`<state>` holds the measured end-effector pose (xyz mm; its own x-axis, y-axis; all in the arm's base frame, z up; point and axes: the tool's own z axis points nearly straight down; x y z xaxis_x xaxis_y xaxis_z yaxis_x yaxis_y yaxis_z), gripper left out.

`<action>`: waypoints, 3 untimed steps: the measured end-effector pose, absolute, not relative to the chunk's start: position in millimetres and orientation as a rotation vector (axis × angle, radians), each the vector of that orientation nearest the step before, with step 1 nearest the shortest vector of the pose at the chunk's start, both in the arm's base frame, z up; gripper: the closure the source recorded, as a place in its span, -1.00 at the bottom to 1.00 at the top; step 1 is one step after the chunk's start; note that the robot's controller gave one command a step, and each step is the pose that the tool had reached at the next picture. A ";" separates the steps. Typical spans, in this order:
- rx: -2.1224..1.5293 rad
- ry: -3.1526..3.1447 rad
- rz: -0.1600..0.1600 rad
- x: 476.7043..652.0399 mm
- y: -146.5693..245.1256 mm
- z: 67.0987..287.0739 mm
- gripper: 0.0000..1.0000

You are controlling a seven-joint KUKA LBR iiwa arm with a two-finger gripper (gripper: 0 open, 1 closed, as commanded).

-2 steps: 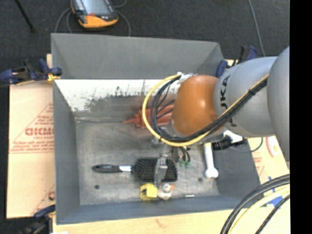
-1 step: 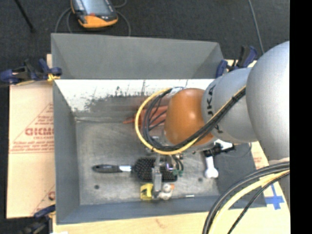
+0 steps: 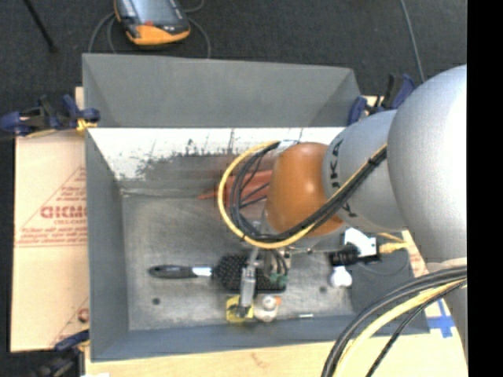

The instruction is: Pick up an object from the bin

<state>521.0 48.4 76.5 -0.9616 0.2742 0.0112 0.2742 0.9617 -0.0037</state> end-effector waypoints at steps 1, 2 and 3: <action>-0.434 -3.100 0.003 521.0 48.4 76.5 1.00; -0.434 -3.098 0.003 520.1 48.4 78.8 1.00; -0.435 -3.102 -0.001 519.4 49.3 92.2 1.00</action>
Offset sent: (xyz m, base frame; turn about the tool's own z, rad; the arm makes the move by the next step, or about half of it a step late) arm -0.0001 0.0000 0.0275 0.0000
